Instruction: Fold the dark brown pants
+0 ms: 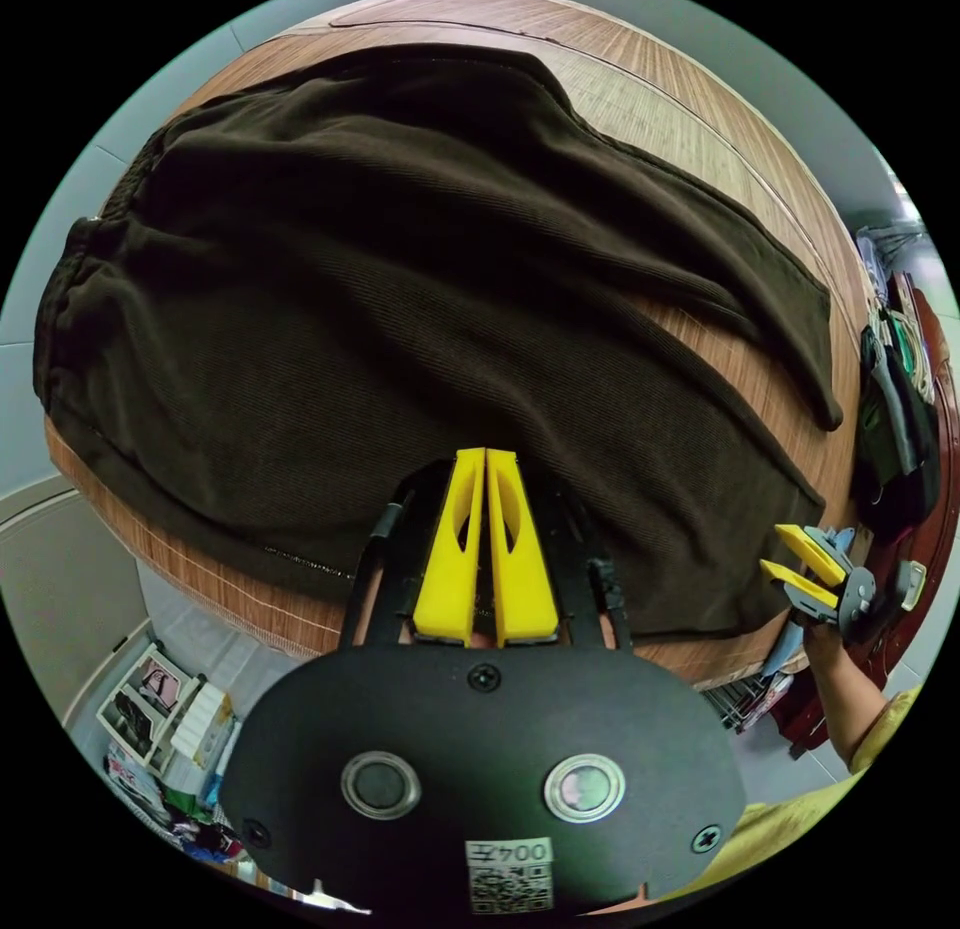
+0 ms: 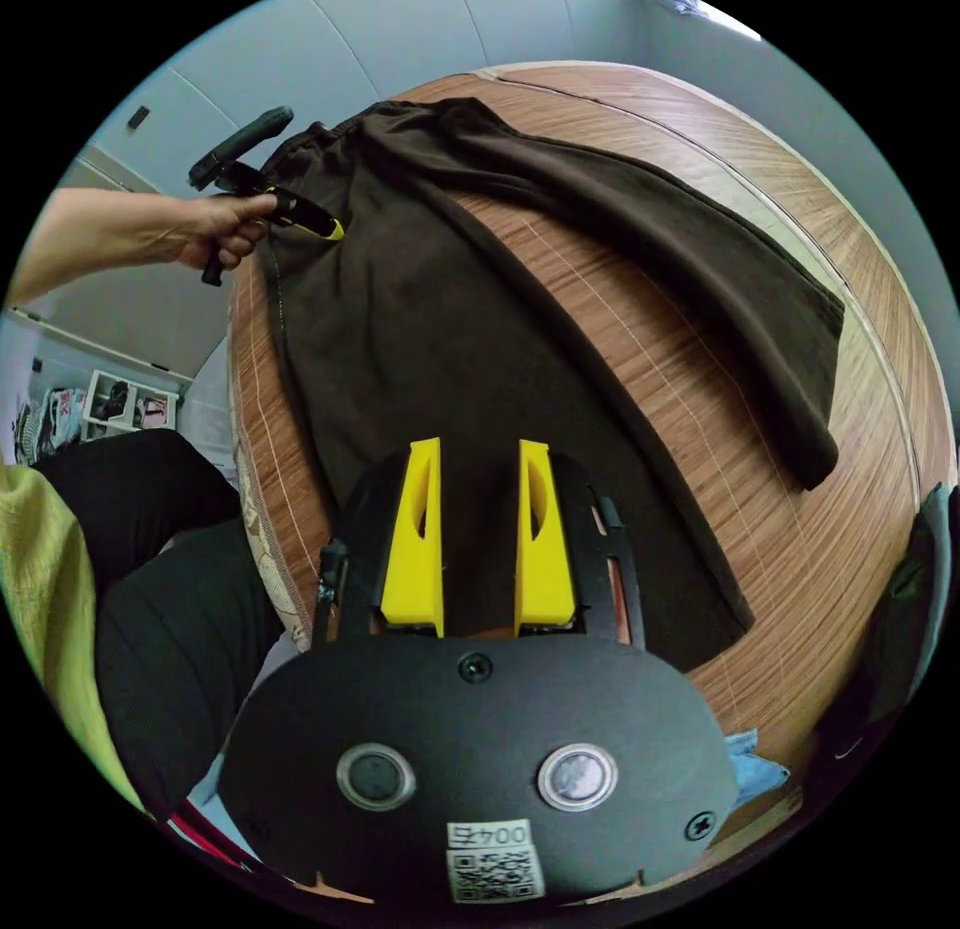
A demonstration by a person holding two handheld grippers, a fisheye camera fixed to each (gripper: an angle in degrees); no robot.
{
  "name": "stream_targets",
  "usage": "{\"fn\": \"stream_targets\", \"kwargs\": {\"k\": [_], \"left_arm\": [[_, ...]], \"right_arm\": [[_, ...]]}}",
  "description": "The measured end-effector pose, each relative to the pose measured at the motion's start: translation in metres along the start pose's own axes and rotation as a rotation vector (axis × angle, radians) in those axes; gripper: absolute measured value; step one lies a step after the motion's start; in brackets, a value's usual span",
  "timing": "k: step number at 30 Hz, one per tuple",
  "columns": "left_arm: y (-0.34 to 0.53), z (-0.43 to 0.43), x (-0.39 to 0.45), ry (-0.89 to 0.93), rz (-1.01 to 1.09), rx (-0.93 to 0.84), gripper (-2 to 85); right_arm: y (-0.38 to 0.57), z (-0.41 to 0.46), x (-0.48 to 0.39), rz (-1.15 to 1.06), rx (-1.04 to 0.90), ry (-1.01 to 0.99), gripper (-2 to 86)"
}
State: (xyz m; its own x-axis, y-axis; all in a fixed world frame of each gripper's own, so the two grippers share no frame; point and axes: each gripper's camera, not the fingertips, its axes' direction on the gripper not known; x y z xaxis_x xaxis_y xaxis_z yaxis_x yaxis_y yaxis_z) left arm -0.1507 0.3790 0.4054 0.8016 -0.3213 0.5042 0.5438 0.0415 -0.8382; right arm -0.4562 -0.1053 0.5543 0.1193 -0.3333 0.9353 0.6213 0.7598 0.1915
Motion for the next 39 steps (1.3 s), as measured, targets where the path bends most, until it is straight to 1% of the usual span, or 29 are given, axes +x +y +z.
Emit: {"fn": "stream_targets", "kwargs": {"k": [4, 8, 12, 16, 19, 22, 23, 24, 26, 28, 32, 36, 38, 39], "left_arm": [[-0.003, 0.000, -0.001, 0.000, 0.012, -0.005, 0.1], [-0.006, 0.000, -0.004, 0.008, 0.016, -0.012, 0.1], [-0.010, 0.000, -0.004, -0.004, 0.053, -0.026, 0.1], [-0.016, 0.001, -0.003, -0.029, 0.105, -0.055, 0.1], [-0.019, 0.002, -0.001, -0.059, 0.155, -0.069, 0.1], [-0.018, 0.003, -0.004, -0.067, 0.169, -0.067, 0.1], [-0.018, 0.003, -0.007, -0.061, 0.159, -0.066, 0.1], [-0.018, 0.004, -0.009, -0.058, 0.154, -0.067, 0.1], [-0.020, 0.005, -0.012, -0.064, 0.155, -0.078, 0.2], [-0.021, 0.006, -0.012, -0.085, 0.181, -0.089, 0.2], [-0.021, 0.007, -0.017, -0.114, 0.281, -0.105, 0.3], [-0.020, 0.007, -0.042, -0.019, 0.325, -0.106, 0.2], [-0.019, 0.007, -0.066, 0.086, 0.329, -0.104, 0.2], [-0.018, 0.008, -0.071, 0.109, 0.338, -0.102, 0.2]], "right_arm": [[0.000, 0.004, 0.020, 0.061, -0.047, 0.047, 11.1], [-0.002, 0.001, 0.033, 0.130, -0.046, 0.040, 10.2], [-0.005, 0.004, 0.029, 0.152, -0.045, 0.039, 10.8], [-0.009, 0.000, 0.031, 0.235, -0.017, -0.001, 12.0], [-0.008, -0.012, 0.028, 0.283, 0.022, 0.014, 12.9], [-0.008, -0.003, 0.021, 0.325, -0.018, -0.016, 13.6], [-0.008, 0.008, 0.017, 0.345, -0.064, -0.008, 13.7], [-0.009, 0.010, 0.013, 0.342, -0.052, 0.017, 13.8], [-0.020, 0.018, 0.000, 0.326, -0.098, 0.141, 13.3], [-0.031, 0.022, -0.007, 0.309, -0.144, 0.190, 13.3], [-0.047, 0.025, -0.008, 0.367, -0.158, 0.219, 13.4], [-0.051, 0.026, -0.008, 0.473, -0.169, 0.225, 12.8], [-0.048, 0.027, -0.011, 0.601, -0.168, 0.234, 12.4], [-0.047, 0.027, -0.012, 0.626, -0.163, 0.237, 12.4]]}}
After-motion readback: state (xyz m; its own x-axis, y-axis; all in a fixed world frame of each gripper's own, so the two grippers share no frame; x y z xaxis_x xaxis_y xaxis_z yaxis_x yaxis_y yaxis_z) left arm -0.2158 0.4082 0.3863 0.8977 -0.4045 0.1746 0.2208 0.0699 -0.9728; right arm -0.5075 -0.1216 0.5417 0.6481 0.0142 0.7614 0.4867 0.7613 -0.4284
